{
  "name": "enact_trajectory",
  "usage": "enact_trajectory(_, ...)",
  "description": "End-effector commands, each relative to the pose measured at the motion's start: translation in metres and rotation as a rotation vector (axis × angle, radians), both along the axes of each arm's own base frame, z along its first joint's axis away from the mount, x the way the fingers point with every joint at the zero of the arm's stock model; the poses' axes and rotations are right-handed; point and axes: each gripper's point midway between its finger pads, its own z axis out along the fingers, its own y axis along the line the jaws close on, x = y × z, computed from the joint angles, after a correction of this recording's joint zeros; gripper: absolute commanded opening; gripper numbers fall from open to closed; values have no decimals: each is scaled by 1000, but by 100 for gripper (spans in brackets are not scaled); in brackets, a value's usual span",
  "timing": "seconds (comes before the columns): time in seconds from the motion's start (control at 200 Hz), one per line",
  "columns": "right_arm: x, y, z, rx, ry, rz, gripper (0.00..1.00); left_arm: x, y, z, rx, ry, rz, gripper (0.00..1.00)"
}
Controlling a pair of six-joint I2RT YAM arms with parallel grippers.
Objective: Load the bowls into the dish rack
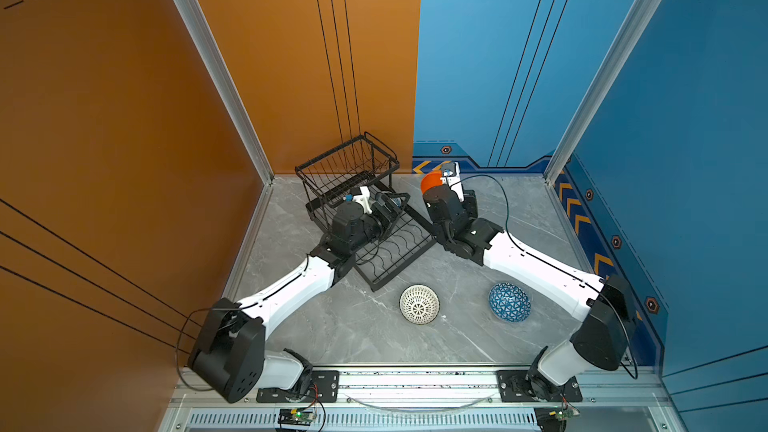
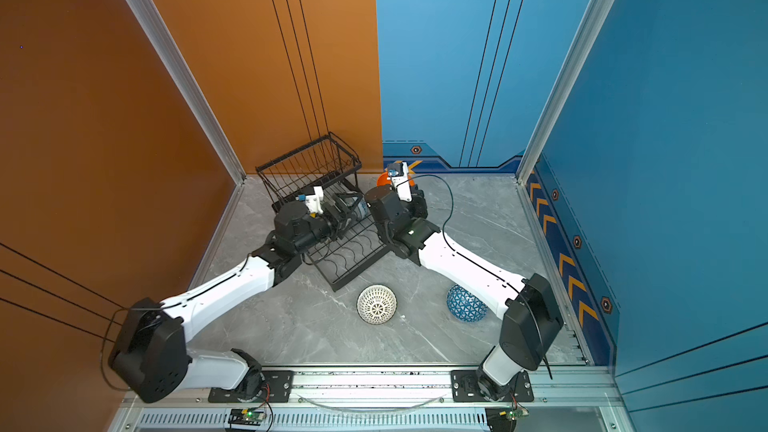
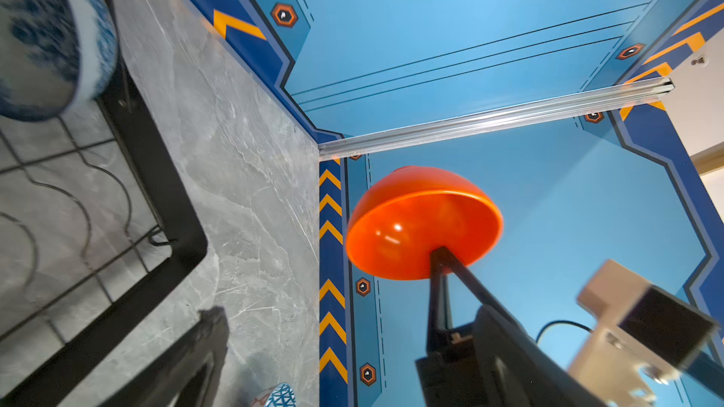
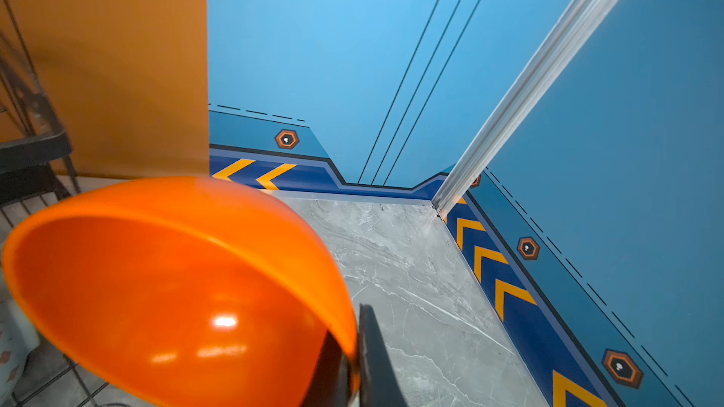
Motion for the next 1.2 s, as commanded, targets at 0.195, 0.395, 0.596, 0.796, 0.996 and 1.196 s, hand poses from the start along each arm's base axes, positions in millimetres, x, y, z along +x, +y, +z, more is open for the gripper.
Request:
enact_trajectory(0.195,6,32,-44,-149,55,-2,0,-43,125,-23,132,49,240,98)
enact_trajectory(0.395,15,55,-78,-233,124,21,0,-50,138,-48,95,94,243,98)
enact_trajectory(0.596,25,67,-110,-325,169,9,0,-45,143,-77,36,132,242,98)
enact_trajectory(0.796,36,73,-130,-416,181,-37,0,-41,144,-96,19,161,223,98)
enact_trajectory(0.996,41,78,-143,-454,181,-68,0,-36,148,-110,-7,185,214,98)
enact_trajectory(1.196,45,71,-149,-467,169,-115,0,-35,149,-112,5,184,210,98)
